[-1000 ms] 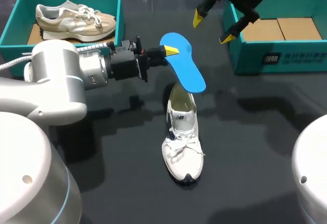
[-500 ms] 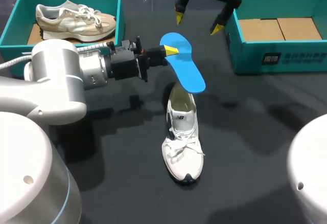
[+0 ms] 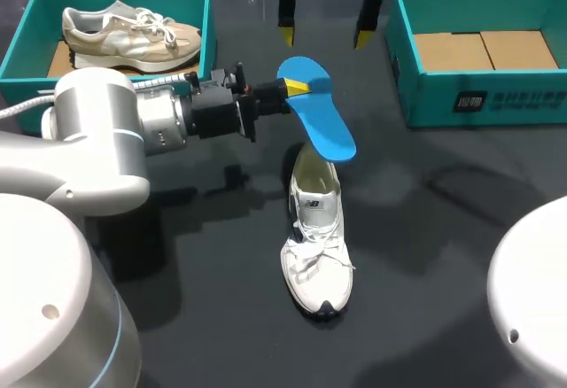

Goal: Take the shoe out of the shoebox, open the shoe tongue, remove and reinsert the insole, then place the shoe into the shoebox

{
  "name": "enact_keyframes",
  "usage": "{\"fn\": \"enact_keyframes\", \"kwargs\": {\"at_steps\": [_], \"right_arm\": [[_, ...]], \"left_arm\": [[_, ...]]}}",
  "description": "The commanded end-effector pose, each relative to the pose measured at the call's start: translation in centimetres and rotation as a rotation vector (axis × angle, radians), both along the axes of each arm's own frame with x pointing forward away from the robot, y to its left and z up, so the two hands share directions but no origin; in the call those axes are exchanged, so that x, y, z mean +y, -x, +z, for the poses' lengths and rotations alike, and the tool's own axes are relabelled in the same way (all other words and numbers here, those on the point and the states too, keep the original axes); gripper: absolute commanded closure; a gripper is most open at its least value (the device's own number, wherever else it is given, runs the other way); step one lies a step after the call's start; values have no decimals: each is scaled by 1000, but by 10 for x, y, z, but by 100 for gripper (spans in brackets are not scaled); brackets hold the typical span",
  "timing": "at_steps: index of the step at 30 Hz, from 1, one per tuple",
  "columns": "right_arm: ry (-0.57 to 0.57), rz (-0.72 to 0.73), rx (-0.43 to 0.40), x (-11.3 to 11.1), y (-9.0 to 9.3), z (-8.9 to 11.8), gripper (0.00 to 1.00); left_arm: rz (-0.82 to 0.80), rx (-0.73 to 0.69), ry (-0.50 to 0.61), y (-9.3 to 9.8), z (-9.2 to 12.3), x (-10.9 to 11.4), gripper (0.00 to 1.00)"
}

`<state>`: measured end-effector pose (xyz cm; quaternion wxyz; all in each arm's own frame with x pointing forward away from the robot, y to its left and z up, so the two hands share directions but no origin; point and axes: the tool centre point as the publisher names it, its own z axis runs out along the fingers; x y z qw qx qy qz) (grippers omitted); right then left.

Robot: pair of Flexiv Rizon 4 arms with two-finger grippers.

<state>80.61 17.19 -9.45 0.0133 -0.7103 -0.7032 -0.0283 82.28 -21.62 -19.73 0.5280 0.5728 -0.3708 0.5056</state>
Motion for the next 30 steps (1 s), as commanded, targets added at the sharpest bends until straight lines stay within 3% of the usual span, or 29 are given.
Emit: {"fn": "enact_keyframes", "kwargs": {"at_steps": [1,6,12,20,26,30], "right_arm": [[149,3,5,8,-3,-6,0],[95,14,-20,8,-4,-7,0],[-27,28,-32,1,-6,13,0],[-284,43,-2,-23,-9,41,0],[-430,15,51,-40,-11,46,0],[-569,8,35,-53,-6,46,0]], "left_arm": [[5,-1,0,1,0,-1,100],[5,-1,0,1,0,-1,100],[5,-1,0,1,0,-1,100],[5,-1,0,1,0,-1,100],[5,-1,0,1,0,-1,100],[5,-1,0,1,0,-1,100]]}}
